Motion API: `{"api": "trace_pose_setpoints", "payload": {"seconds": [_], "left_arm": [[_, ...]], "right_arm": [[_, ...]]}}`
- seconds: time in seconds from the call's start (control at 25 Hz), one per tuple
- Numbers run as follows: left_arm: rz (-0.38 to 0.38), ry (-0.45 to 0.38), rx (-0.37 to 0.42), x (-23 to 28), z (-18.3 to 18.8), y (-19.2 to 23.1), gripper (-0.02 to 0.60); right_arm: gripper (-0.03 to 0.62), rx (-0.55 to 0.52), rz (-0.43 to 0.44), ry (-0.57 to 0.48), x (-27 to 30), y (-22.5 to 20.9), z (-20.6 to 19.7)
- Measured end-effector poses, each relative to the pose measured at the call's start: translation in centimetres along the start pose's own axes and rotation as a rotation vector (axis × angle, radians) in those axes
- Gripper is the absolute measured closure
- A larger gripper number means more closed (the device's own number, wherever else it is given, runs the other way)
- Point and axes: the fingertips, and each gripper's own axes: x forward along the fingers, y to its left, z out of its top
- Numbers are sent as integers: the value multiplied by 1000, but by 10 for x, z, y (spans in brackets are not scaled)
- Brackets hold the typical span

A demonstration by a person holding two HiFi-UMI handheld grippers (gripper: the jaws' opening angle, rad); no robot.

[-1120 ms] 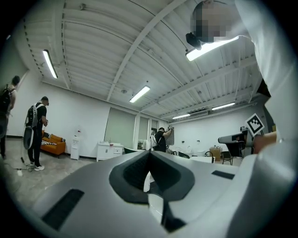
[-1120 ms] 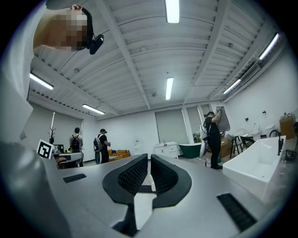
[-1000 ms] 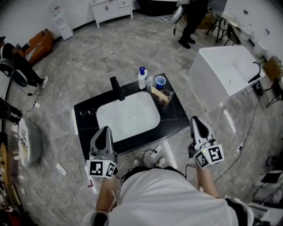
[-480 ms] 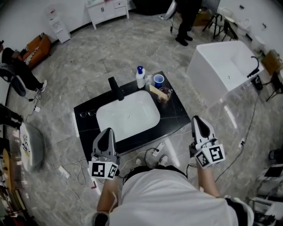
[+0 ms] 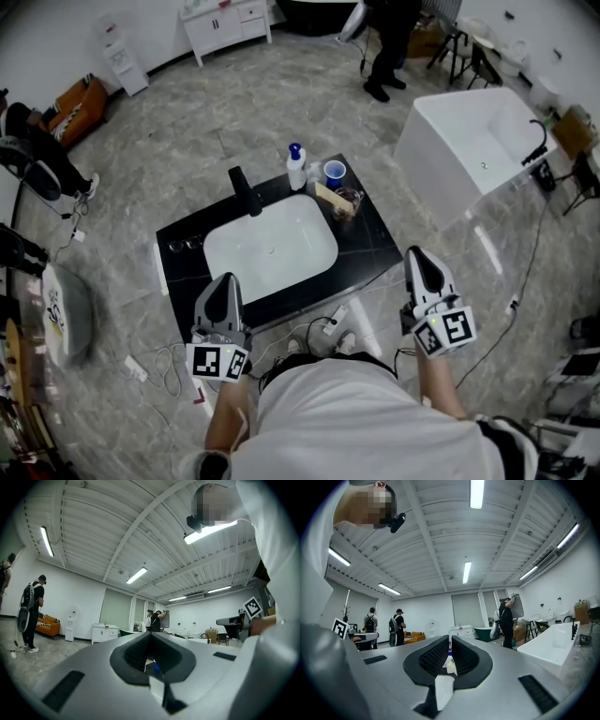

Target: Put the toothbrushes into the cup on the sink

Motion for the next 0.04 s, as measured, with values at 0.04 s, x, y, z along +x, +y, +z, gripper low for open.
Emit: {"api": "trace_pose_setpoints", "payload": {"seconds": [0.04], "left_arm": [[1,-2,0,0,1,0,580]], "right_arm": [[549,0,1,-1,0,0,1]]}}
